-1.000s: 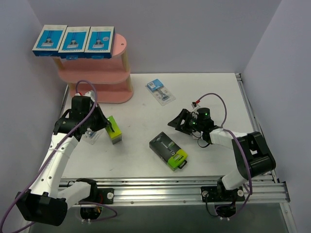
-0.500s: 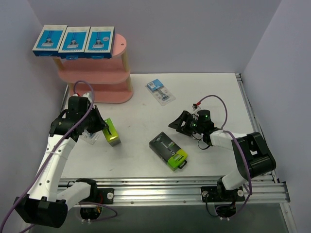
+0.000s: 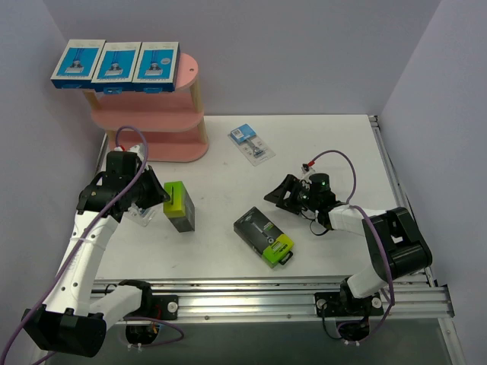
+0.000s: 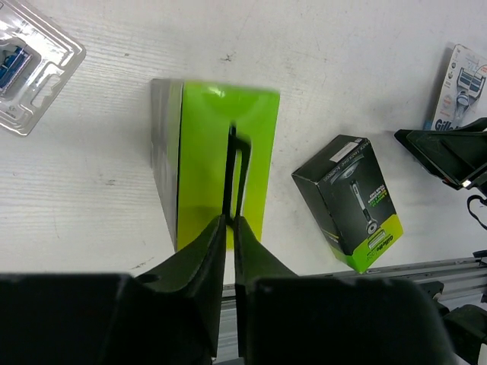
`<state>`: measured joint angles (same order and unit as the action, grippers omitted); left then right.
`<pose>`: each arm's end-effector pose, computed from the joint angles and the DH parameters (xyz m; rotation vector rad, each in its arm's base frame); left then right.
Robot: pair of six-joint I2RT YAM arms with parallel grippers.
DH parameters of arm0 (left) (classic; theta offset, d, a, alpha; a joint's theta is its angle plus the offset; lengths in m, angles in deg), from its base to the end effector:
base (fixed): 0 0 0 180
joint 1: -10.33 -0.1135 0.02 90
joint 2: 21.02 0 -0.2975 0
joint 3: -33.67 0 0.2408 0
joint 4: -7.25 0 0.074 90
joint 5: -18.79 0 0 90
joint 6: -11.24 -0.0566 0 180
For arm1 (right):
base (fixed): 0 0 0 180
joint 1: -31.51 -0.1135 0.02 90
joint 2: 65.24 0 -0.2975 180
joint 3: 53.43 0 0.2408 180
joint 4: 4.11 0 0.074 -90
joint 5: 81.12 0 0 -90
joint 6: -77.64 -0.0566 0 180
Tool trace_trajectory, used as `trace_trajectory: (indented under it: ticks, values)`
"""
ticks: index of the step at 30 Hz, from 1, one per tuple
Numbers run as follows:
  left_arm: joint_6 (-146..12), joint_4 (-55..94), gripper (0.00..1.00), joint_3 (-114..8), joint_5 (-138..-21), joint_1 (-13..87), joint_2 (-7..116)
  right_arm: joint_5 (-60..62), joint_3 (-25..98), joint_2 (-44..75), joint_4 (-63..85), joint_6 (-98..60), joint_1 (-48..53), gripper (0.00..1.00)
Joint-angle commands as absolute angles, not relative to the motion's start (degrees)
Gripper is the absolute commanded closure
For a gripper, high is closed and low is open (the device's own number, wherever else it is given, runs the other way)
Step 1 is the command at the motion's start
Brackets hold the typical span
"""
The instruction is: Place and organize the shaving razors onto the shelf
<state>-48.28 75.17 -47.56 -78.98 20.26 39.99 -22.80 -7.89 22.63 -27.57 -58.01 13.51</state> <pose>0.1852 -0.0402 0.3607 -0.3737 2.4227 -0.4836 0.2786 0.1218 0.2091 0.0847 2.0584 1.2480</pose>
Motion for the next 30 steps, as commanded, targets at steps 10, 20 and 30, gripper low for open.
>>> trace_trajectory:
  ticks: [10,20,30]
  values:
    - [-50.1,73.2,0.6,-48.3,-78.9,19.5,39.4,-22.2,-8.8,22.5,-30.4,-57.8,13.2,0.36]
    - [-57.9,72.3,0.4,-56.1,-76.3,19.6,37.5,-22.1,-9.3,22.3,-30.7,-57.9,13.2,0.36]
    - [-70.7,75.0,0.32,-63.6,-76.9,20.7,44.2,-22.2,-9.9,20.7,-29.1,-56.7,13.6,0.36]
